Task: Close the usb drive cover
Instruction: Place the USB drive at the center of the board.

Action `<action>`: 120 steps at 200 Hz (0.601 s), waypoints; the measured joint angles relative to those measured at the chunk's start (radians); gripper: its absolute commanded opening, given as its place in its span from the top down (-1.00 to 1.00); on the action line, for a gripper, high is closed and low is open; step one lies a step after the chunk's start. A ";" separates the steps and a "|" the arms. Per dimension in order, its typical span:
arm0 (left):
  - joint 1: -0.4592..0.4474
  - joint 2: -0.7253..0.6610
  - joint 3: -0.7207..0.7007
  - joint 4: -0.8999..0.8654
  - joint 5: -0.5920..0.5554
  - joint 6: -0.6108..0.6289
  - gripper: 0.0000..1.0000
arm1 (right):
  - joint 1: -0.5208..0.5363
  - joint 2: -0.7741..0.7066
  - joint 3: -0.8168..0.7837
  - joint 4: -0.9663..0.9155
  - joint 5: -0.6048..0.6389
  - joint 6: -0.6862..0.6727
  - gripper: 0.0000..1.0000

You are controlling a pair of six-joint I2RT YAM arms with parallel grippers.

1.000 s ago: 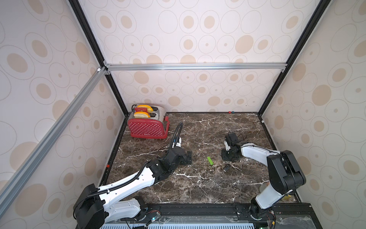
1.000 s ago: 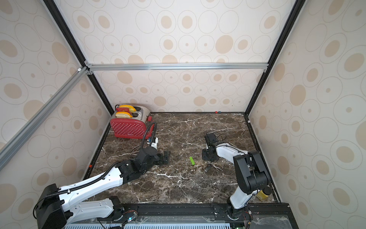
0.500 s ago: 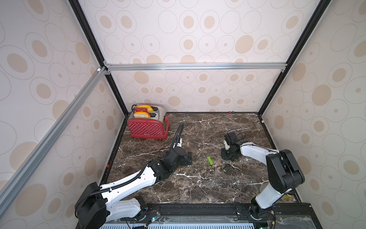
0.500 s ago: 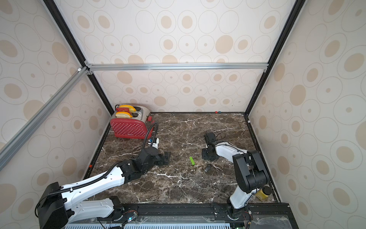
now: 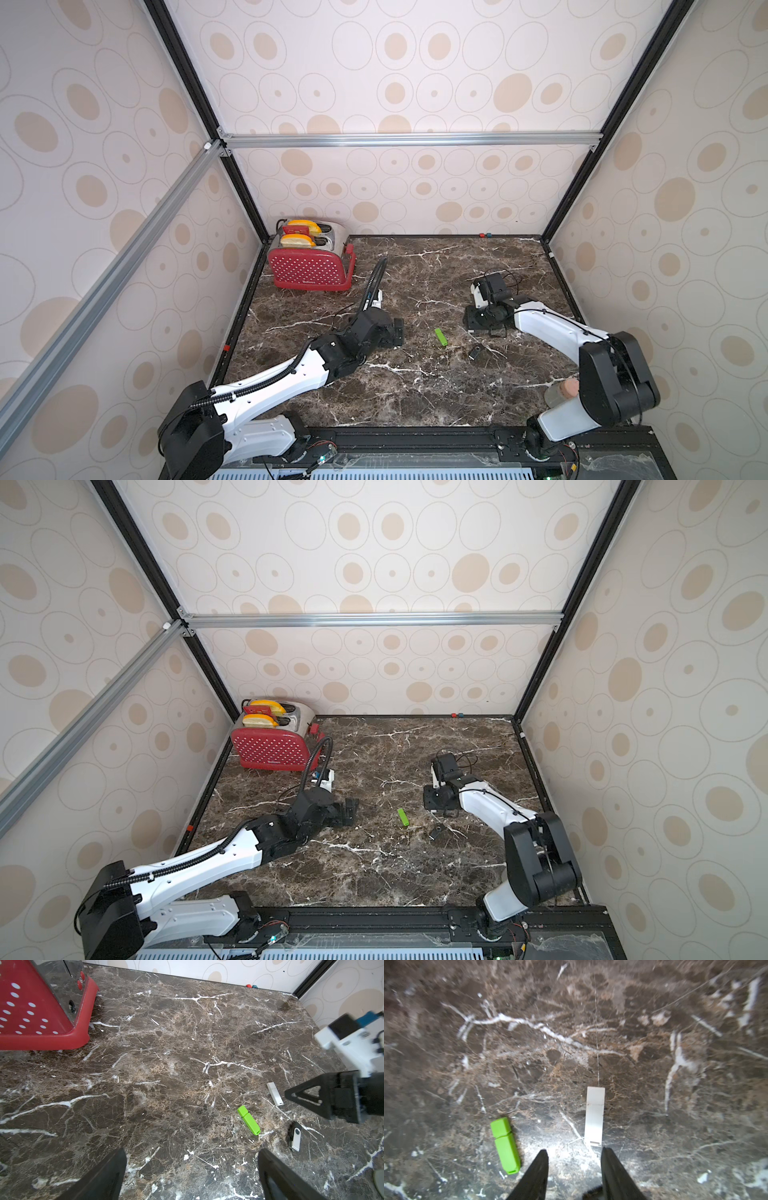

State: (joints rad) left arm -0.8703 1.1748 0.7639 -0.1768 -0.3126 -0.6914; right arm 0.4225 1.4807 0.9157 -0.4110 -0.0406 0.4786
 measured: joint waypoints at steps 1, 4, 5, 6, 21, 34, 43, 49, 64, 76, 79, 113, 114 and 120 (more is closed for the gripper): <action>0.000 0.000 0.000 0.000 0.000 0.000 -0.98 | 0.000 -0.003 -0.001 0.000 0.001 0.000 0.09; 0.000 0.000 0.000 -0.002 0.000 0.000 -0.98 | 0.000 -0.016 -0.005 0.002 0.002 0.003 0.09; 0.000 0.000 0.000 -0.002 0.000 -0.001 -0.98 | 0.000 -0.019 -0.006 0.002 0.003 0.004 0.09; 0.000 0.000 0.000 -0.003 0.000 -0.001 -0.98 | 0.000 -0.022 -0.007 0.003 0.005 0.004 0.09; 0.000 0.007 0.002 -0.013 0.002 -0.006 -0.98 | 0.001 -0.073 -0.032 0.003 0.019 0.021 0.09; 0.000 0.022 0.007 -0.025 0.008 -0.016 -0.98 | 0.001 -0.106 -0.057 -0.002 0.033 0.041 0.09; 0.000 0.032 0.010 -0.032 0.013 -0.024 -0.98 | 0.001 -0.119 -0.069 -0.011 0.042 0.055 0.09; 0.000 0.038 0.012 -0.041 0.017 -0.029 -0.98 | 0.002 -0.127 -0.078 -0.015 0.047 0.064 0.09; 0.000 0.043 0.012 -0.059 0.024 -0.040 -0.98 | 0.002 -0.139 -0.102 -0.017 0.054 0.083 0.09; 0.000 0.043 0.013 -0.072 0.030 -0.050 -0.98 | 0.002 -0.140 -0.125 -0.015 0.054 0.094 0.09; 0.000 0.043 0.013 -0.074 0.032 -0.051 -0.98 | 0.002 -0.139 -0.130 -0.016 0.053 0.095 0.09; 0.000 0.043 0.013 -0.095 0.046 -0.064 -0.98 | 0.002 -0.093 -0.156 -0.011 0.037 0.114 0.09; 0.000 0.043 0.013 -0.096 0.046 -0.064 -0.98 | 0.002 -0.092 -0.157 -0.011 0.037 0.114 0.09; 0.000 0.043 0.013 -0.098 0.047 -0.066 -0.98 | 0.002 -0.082 -0.157 -0.008 0.035 0.116 0.09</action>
State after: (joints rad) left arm -0.8703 1.2182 0.7769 -0.2749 -0.2661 -0.7574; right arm 0.4248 1.3987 0.7586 -0.4187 -0.0059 0.5949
